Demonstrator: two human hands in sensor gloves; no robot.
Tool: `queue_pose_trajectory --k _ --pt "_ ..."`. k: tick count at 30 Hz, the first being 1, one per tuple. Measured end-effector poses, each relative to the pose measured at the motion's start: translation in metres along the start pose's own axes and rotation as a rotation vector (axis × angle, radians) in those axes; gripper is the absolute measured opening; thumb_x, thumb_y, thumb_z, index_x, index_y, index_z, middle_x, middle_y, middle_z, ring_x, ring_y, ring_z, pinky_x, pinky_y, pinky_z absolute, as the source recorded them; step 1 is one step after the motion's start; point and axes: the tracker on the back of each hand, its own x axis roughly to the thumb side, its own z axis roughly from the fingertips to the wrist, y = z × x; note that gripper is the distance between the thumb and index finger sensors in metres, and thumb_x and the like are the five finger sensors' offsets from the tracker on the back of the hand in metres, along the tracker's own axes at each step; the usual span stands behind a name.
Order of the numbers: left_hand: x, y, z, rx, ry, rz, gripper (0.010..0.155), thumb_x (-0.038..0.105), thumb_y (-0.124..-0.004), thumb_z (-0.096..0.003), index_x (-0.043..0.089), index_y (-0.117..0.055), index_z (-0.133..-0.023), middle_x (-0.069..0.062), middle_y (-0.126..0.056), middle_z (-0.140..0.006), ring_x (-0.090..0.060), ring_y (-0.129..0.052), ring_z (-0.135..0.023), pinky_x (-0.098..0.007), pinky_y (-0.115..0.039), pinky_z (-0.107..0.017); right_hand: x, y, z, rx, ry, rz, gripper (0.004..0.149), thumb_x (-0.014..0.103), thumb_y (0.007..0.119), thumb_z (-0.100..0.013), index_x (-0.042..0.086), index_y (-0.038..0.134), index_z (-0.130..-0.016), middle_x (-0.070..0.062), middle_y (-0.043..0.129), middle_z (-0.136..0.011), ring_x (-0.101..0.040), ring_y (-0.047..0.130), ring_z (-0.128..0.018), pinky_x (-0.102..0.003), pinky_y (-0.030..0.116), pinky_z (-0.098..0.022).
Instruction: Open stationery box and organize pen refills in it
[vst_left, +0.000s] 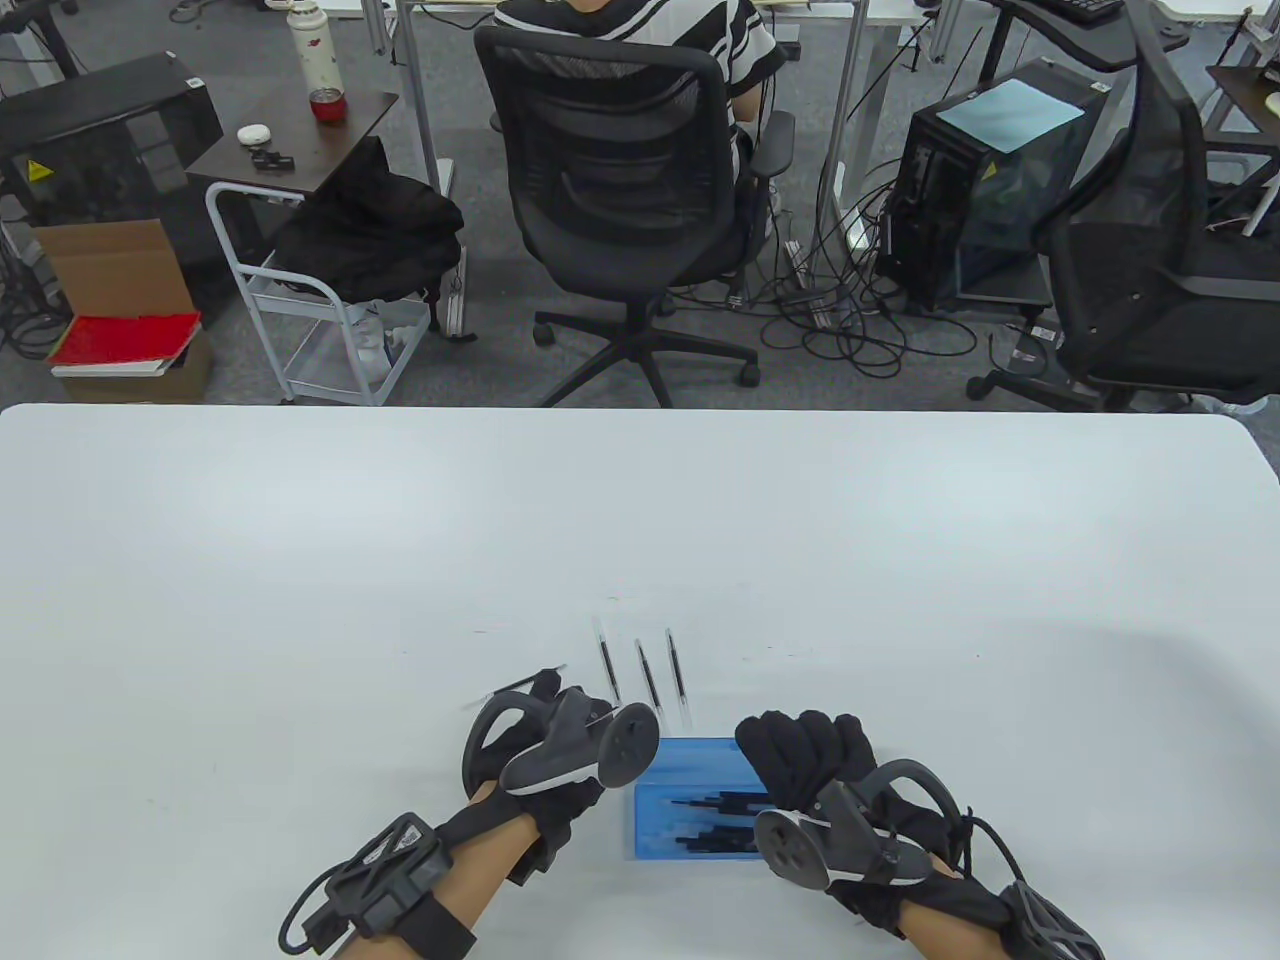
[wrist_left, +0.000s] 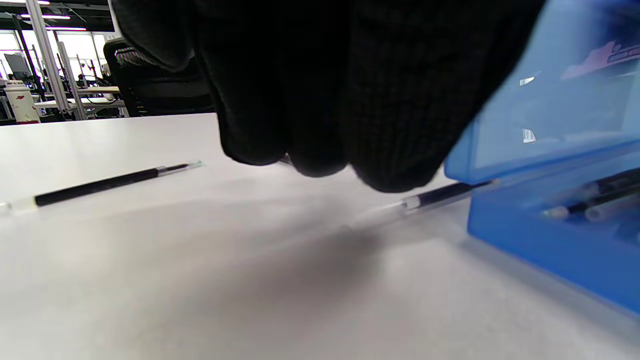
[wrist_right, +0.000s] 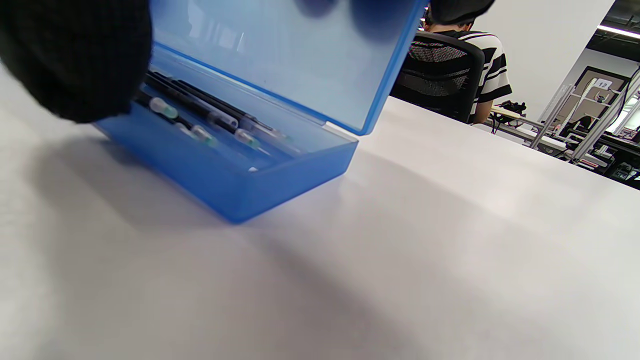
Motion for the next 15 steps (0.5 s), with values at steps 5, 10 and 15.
queue_pose_trajectory --k 5,10,15 --pt "0.005 -0.006 -0.007 -0.017 -0.008 -0.011 0.053 0.034 -0.097 -0.0440 0.026 -0.083 -0.095 0.004 -0.096 -0.091 -0.025 -0.097 -0.089 -0.064 -0.057 -0.081 0.000 0.000 0.000 -0.001 -0.001 0.001 0.123 0.058 0.085 -0.034 0.011 0.003 -0.112 -0.022 0.027 -0.122 -0.053 0.047 -0.106 -0.070 0.046 -0.077" --pt "0.004 -0.011 -0.011 -0.022 -0.003 0.000 0.052 0.033 -0.098 -0.0441 0.027 -0.083 -0.094 0.005 -0.097 -0.090 -0.024 -0.098 -0.088 -0.064 -0.057 -0.081 0.000 0.000 0.000 -0.001 -0.001 0.003 0.122 0.058 0.085 -0.034 0.010 0.003 -0.112 -0.022 0.027 -0.122 -0.053 0.047 -0.106 -0.070 0.046 -0.077" --pt "0.001 -0.013 -0.012 -0.017 -0.003 0.025 0.050 0.031 -0.098 -0.0445 0.027 -0.084 -0.093 0.005 -0.097 -0.089 -0.023 -0.098 -0.087 -0.063 -0.057 -0.081 0.000 0.000 0.000 -0.001 0.000 0.004 0.122 0.058 0.085 -0.034 0.010 0.003 -0.112 -0.022 0.028 -0.122 -0.053 0.047 -0.106 -0.070 0.046 -0.077"
